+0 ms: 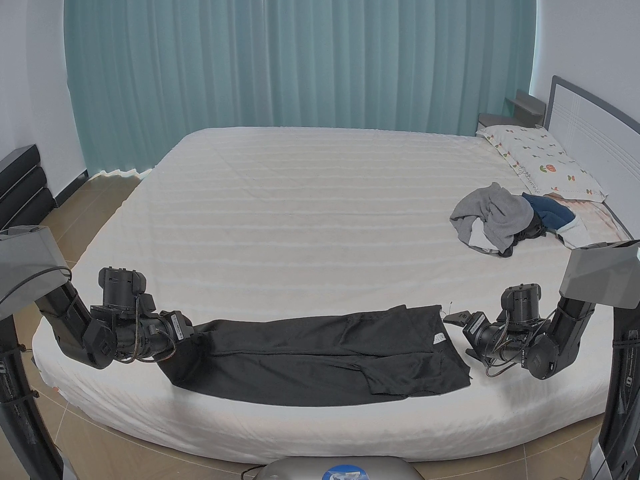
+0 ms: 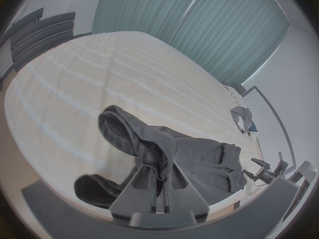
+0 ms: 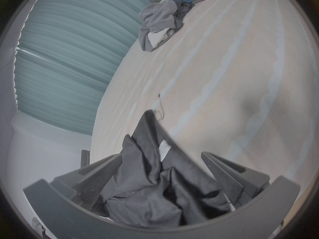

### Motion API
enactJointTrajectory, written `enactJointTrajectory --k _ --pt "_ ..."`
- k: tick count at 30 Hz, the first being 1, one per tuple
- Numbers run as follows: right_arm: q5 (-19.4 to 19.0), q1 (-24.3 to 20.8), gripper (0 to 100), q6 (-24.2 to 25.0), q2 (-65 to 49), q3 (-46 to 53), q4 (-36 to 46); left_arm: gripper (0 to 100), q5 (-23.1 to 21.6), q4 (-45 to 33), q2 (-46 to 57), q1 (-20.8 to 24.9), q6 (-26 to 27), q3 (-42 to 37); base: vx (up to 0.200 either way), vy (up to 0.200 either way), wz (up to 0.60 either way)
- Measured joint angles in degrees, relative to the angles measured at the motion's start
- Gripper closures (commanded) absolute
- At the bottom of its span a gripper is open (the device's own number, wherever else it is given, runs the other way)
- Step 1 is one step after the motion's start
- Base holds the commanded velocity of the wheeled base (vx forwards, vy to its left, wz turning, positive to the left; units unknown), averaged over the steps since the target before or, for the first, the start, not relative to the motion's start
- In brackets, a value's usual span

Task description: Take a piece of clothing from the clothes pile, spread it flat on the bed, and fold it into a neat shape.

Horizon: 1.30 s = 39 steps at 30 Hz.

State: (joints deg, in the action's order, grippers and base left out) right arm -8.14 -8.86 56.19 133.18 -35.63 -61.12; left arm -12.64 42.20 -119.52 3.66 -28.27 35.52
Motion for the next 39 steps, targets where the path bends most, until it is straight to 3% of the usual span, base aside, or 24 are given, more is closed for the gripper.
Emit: enactJointTrajectory --k 23,31,39 --pt "0.0 0.0 0 0.1 0.0 0.0 0.0 100 13.8 -2.1 1.1 15.0 -1.3 6.5 0.000 -0.200 0.00" --pt "0.0 0.0 0 0.1 0.0 0.0 0.0 100 15.7 -6.5 -2.0 20.7 -1.3 11.4 0.000 -0.200 0.00" --pt "0.0 0.0 0 0.1 0.0 0.0 0.0 100 19.2 -6.7 -7.6 24.3 -2.4 17.0 0.000 0.000 0.00"
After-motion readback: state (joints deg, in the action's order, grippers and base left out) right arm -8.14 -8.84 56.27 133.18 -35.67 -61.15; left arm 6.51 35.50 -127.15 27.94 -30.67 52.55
